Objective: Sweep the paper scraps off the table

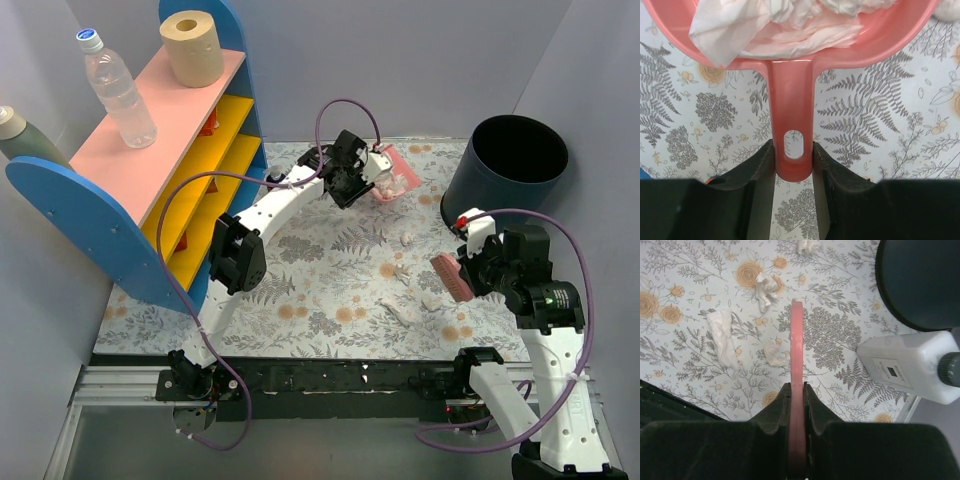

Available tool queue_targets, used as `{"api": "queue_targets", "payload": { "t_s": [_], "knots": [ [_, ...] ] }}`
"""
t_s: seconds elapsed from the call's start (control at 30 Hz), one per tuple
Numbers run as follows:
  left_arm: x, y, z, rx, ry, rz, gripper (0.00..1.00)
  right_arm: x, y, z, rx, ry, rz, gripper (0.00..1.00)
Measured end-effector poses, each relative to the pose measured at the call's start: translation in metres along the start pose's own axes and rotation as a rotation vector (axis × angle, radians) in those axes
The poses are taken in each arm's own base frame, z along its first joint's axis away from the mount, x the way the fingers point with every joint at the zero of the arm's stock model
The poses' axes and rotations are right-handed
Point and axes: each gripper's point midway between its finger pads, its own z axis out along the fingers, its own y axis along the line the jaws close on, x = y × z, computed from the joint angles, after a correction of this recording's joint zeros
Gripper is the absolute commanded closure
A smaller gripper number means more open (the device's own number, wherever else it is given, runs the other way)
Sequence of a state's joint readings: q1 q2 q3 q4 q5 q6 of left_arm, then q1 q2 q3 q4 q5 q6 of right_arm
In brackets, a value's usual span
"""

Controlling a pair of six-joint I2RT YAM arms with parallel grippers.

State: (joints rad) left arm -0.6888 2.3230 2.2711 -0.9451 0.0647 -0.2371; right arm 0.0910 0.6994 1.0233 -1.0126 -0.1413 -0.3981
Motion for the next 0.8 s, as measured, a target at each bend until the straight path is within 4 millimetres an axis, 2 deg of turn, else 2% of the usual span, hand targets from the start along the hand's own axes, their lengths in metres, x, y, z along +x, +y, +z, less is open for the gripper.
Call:
{"api": "queue_targets", "payload": {
  "t_s": [0.2, 0.67, 0.8],
  "knots": [
    [-0.038, 0.002, -0.012, -0.044, -0.109, -0.003, 1.0, 0.019, 0.013, 0.013, -0.07, 0.047, -0.006, 0.99],
    [-0.13, 0.012, -0.037, -0.227, -0.382, 0.08, 1.0, 0.034, 0.025, 0.025, -0.142, 0.082, -0.016, 0.99],
    [-0.157, 0.022, -0.043, -0.299, -0.462, 0.103, 1.0, 0.041, 0.028, 0.028, -0.155, 0.096, -0.015, 0.99]
  ]
}}
